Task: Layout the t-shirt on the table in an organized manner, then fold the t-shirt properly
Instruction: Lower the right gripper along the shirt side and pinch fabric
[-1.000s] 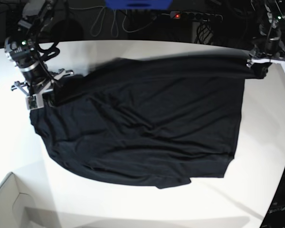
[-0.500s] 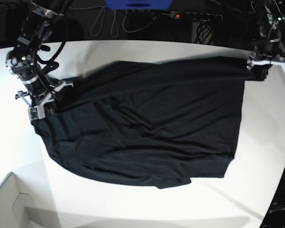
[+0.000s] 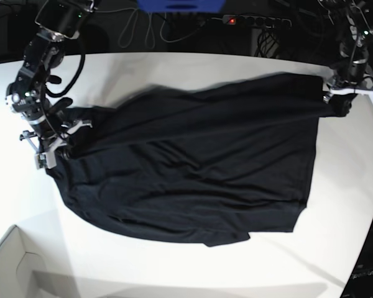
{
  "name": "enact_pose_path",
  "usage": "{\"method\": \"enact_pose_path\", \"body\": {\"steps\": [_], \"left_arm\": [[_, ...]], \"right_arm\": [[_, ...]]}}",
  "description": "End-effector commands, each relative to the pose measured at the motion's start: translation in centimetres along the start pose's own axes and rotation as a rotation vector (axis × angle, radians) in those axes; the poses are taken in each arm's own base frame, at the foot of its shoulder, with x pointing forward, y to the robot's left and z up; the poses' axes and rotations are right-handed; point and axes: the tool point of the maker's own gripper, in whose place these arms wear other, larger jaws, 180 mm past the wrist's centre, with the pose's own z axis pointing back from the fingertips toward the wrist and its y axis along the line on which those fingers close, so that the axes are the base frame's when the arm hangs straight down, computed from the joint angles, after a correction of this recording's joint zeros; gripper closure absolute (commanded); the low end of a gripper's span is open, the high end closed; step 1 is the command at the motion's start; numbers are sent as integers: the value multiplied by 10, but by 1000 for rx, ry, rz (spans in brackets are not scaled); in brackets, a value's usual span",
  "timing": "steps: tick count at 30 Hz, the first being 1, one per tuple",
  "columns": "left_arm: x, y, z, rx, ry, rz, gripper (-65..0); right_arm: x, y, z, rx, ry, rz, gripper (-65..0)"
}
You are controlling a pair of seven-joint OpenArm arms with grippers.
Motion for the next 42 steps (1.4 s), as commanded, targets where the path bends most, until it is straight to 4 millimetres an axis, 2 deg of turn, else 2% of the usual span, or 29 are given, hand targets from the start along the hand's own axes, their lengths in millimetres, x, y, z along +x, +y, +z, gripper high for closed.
{"method": "enact_pose_path", "body": {"steps": [1,2,6,10,18,21,27,30,33,42], "left_arm": [[10,-4,1,-15,-33,-9,-1],[12,-5,-1,-19,-38,-7,-1],[-6,-6,-8,-25,47,4,-1],[-14,-15,-16,-49,112,17,-1],[-6,-27,-24,-77,106,22,-6],[-5,-28,-25,-79,103,22,-72],[-7,-27,-24,-77,109,22,-332],[-7,-26,-24,-75,110,21,-410],[-16,-18,-18,-56,134,17,-433],[-45,1,-4,-3,195,36,-433]], "right_arm": [[17,-4,1,-5,-60,4,0],[16,-4,0,-2,-58,0,0],[21,-5,-3,-2,-66,-2,0],[22,-5,-3,-2,-66,-2,0],[23,-5,-3,-2,-71,-2,0],[23,-5,-3,-2,-71,-2,0],[23,-6,-3,-3,-69,-1,0],[22,-6,-3,-3,-67,-1,0],[20,-5,-3,-2,-61,-1,0],[11,-4,-1,-1,-43,-3,0]]}}
